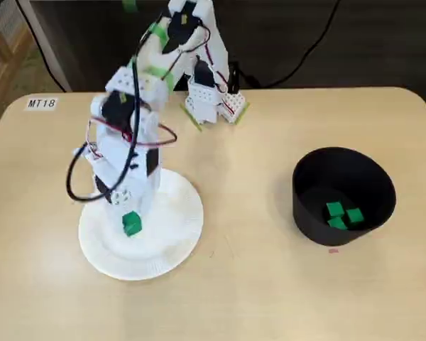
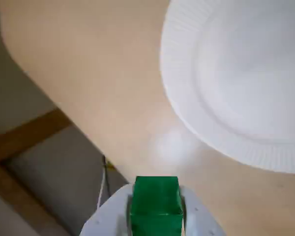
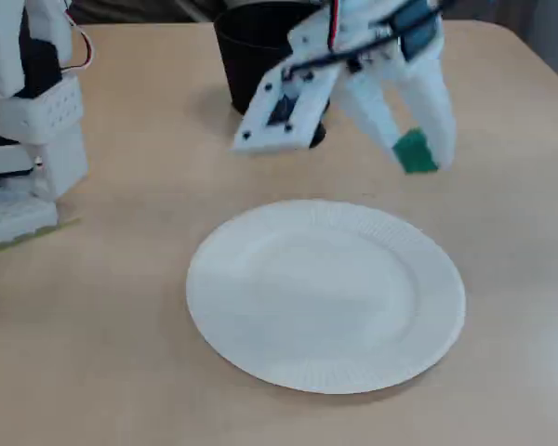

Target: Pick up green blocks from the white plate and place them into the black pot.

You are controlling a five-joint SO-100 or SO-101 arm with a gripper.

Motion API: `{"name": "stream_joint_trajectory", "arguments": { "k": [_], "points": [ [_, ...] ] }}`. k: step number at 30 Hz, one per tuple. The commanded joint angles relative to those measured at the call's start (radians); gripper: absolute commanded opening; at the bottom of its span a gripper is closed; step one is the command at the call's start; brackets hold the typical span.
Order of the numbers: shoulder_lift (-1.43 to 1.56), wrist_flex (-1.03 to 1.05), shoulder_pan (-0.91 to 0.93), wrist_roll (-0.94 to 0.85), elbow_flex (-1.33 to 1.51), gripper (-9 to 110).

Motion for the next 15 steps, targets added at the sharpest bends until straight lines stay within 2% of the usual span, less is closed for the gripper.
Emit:
{"name": "stream_joint_trajectory", "arguments": {
  "k": [1, 6, 8, 15],
  "points": [
    [0.241, -0.049, -0.129, -0.115, 0.011, -2],
    [0.557, -0.457, -0.471, -0.153, 0.436, -2],
    [0.609, -0.56, -0.591, -0.187, 0.552, -2],
    [0.759, -0.904, -0.867, -0.224, 0.976, -2]
  ]
}}
